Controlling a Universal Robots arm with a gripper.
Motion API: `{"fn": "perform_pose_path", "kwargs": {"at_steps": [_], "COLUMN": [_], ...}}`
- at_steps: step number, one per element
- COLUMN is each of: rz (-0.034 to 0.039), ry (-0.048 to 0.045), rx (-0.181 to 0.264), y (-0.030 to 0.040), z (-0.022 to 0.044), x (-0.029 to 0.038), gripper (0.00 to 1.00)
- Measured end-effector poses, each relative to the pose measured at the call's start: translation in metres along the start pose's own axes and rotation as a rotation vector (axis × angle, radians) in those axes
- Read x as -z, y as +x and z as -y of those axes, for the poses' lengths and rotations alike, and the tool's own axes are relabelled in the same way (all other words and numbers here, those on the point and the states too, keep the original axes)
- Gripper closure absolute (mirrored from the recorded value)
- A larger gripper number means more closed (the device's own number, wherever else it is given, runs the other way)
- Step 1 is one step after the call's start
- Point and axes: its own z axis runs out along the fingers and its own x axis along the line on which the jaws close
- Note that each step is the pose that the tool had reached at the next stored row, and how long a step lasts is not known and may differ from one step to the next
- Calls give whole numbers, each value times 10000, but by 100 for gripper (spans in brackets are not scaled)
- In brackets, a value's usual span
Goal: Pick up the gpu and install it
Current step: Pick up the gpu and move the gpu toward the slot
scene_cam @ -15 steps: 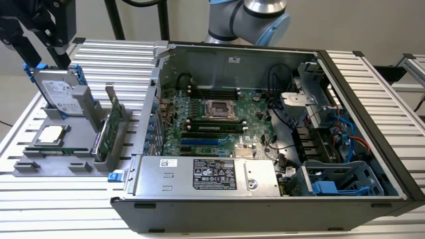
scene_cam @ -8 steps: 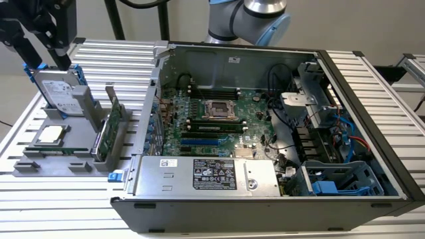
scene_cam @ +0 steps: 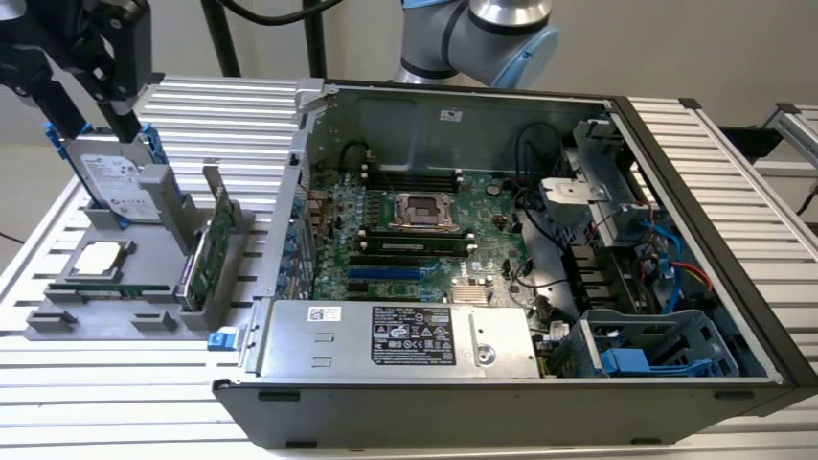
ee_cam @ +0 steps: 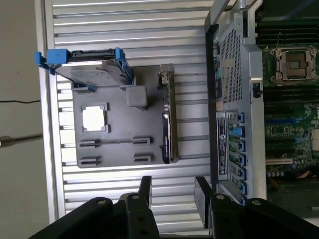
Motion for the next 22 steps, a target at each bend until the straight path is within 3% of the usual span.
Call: {"fn": "perform_pose_path", "kwargs": {"at_steps": [22], "rz": [0], "ry": [0], "rx": [2], "y": [7], "z": [-67], "x": [-153], "gripper": [0]}}
